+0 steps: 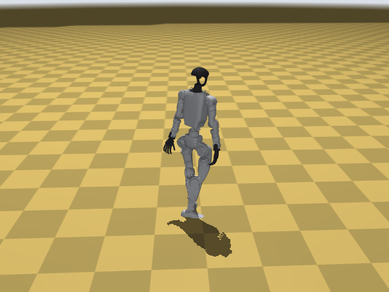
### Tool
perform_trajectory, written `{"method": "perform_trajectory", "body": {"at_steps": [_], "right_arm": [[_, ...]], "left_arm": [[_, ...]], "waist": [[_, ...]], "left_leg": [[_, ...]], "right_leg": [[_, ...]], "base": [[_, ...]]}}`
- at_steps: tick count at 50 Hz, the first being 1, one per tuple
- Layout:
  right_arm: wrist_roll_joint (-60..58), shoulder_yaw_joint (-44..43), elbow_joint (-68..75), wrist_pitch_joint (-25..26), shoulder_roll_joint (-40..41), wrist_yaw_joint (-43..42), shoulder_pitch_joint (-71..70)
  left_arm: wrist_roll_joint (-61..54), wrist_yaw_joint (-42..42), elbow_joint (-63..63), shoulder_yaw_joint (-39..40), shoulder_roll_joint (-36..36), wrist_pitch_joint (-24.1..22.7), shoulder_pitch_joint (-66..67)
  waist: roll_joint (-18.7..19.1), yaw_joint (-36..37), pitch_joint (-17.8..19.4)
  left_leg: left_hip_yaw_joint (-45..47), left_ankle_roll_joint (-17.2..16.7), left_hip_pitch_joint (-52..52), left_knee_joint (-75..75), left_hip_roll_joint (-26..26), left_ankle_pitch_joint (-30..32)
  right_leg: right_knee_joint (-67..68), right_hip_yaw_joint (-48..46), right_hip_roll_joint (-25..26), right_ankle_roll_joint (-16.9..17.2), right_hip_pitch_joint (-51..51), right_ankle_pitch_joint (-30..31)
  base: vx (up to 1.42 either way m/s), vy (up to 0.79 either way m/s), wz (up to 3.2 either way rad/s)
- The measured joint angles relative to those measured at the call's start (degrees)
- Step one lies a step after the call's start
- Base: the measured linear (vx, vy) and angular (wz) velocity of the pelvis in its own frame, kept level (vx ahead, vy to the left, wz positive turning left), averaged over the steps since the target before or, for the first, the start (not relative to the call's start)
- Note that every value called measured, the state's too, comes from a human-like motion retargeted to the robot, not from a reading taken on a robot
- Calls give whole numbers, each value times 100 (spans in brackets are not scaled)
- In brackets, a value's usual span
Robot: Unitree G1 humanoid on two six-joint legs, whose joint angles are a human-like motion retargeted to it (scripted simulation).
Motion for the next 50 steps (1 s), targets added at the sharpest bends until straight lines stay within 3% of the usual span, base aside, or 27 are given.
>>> {"method": "perform_trajectory", "body": {"at_steps": [12, 20, 27, 34, 45, 50], "right_arm": [[-518, 472, -619, -148, 217, 65, -58], [-643, 474, -439, -110, 293, 98, 0], [-663, 150, 90, 19, 283, 74, 161], [-386, -258, 864, 151, 202, 82, 370], [-390, -320, 1136, 147, 238, 214, 283], [-434, -226, 833, 44, 302, 185, 185]], "left_arm": [[-183, 24, -219, 60, -64, 21, -116], [-475, 267, -747, -105, 190, -272, -479], [-809, 408, -849, -67, 486, -306, -797], [-755, 380, -1119, -339, 478, -520, -946], [-213, 396, -1098, -746, 179, -759, -747], [33, 1145, -856, -964, 75, -1504, -647]], "waist": [[-461, -320, -153], [-565, -817, -167], [-516, -1484, -233], [-473, -1658, -251], [-607, -1860, -279], [-666, -1777, -234]], "left_leg": [[615, 120, 520, -147, 186, -268], [1264, 126, 995, -304, 246, -466], [1684, 33, 1289, -471, 273, -535], [1971, -58, 1495, -466, 315, -628], [1877, 77, 1354, 339, 605, -816], [902, 340, 1183, 794, 667, -917]], "right_leg": [[291, 622, -192, 134, -1, 252], [611, 2069, -220, 257, -346, -153], [729, 2736, -164, 77, -511, -168], [642, 3143, -104, -267, -577, -52], [650, 3986, -104, -424, -801, -51], [615, 4489, 7, -513, -822, -12]], "base": [[12, -9, -47], [2, -12, -117], [-4, -15, -78], [2, -14, -64], [-1, -19, -70], [0, -14, -105]]}}
